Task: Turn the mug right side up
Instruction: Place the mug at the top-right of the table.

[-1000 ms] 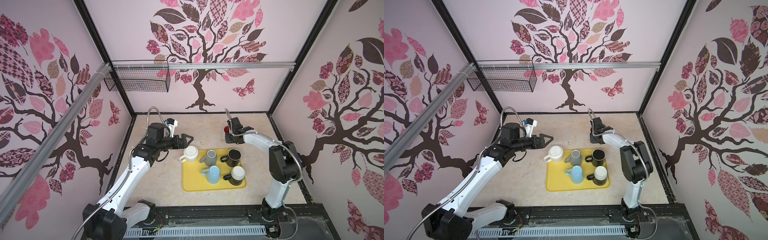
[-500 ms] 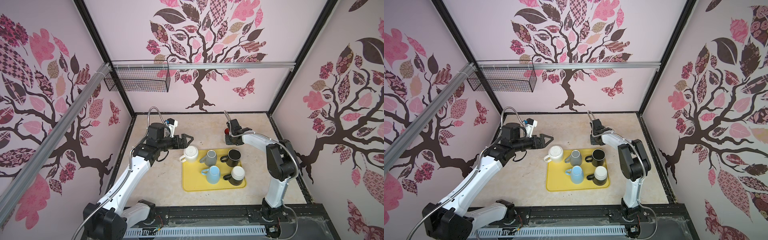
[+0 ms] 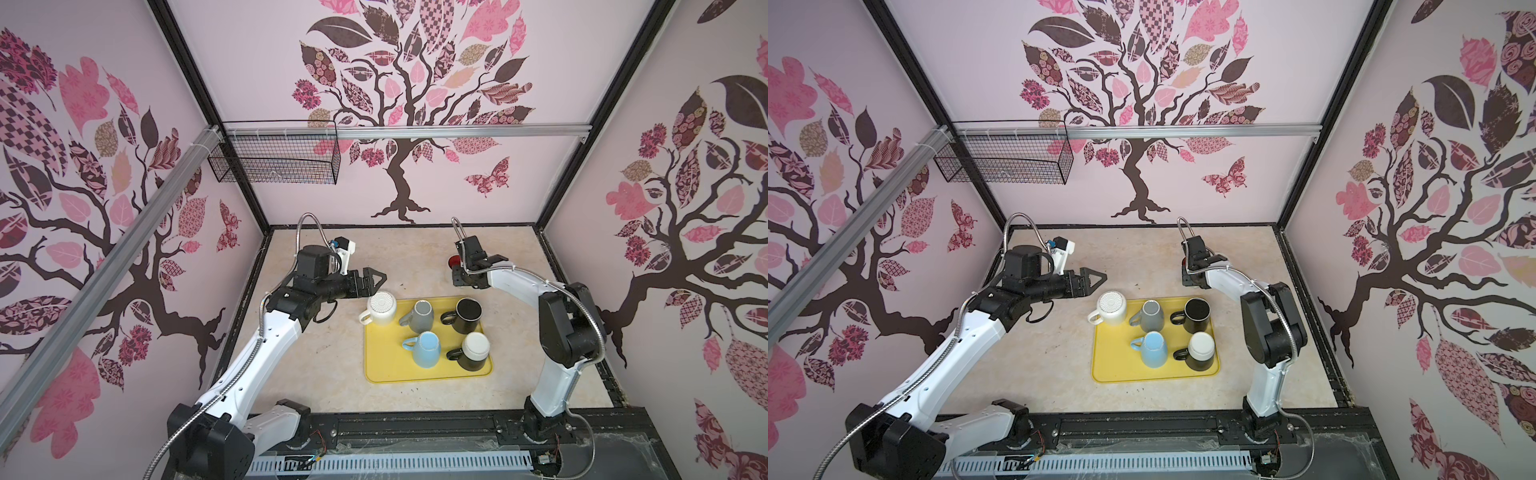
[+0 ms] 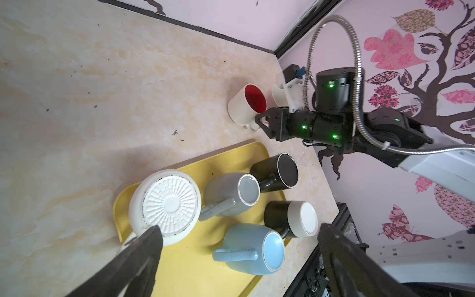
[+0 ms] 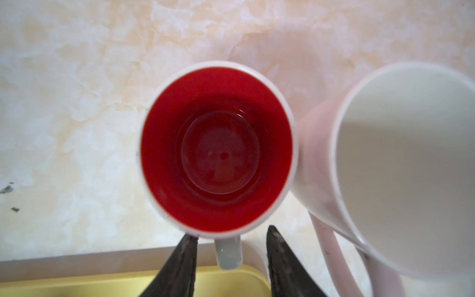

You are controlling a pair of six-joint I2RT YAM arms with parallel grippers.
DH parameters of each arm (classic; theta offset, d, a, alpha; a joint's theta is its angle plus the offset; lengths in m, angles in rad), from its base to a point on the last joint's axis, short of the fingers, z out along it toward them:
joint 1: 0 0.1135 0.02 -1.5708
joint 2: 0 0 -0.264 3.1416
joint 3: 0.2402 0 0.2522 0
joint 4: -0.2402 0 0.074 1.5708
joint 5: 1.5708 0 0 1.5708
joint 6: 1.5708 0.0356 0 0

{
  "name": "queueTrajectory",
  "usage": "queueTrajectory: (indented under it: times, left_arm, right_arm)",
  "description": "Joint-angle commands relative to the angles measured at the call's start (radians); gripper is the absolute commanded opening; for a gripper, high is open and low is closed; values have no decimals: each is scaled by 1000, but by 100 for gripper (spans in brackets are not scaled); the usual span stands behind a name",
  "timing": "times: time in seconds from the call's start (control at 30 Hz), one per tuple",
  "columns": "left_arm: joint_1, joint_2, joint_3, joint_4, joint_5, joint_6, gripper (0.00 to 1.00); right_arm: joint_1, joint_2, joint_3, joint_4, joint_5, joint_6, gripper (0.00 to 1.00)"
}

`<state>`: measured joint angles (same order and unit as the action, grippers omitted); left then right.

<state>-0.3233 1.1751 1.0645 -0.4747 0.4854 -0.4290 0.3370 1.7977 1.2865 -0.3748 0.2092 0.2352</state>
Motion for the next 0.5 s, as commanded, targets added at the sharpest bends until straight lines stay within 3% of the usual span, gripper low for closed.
queueTrajectory:
  times: [0.0, 0.2, 0.47]
  left_arm:
    - [1, 13, 64, -51, -93, 55, 98]
    - [-84, 56, 108, -166, -365, 155, 98]
    - [-100, 43, 130, -276, -460, 251, 96]
  right_arm:
    - [-1, -157, -20, 39, -51, 29, 47]
    - [128, -298, -68, 94, -42, 29, 46]
    - [334, -376, -107, 151, -81, 46, 46]
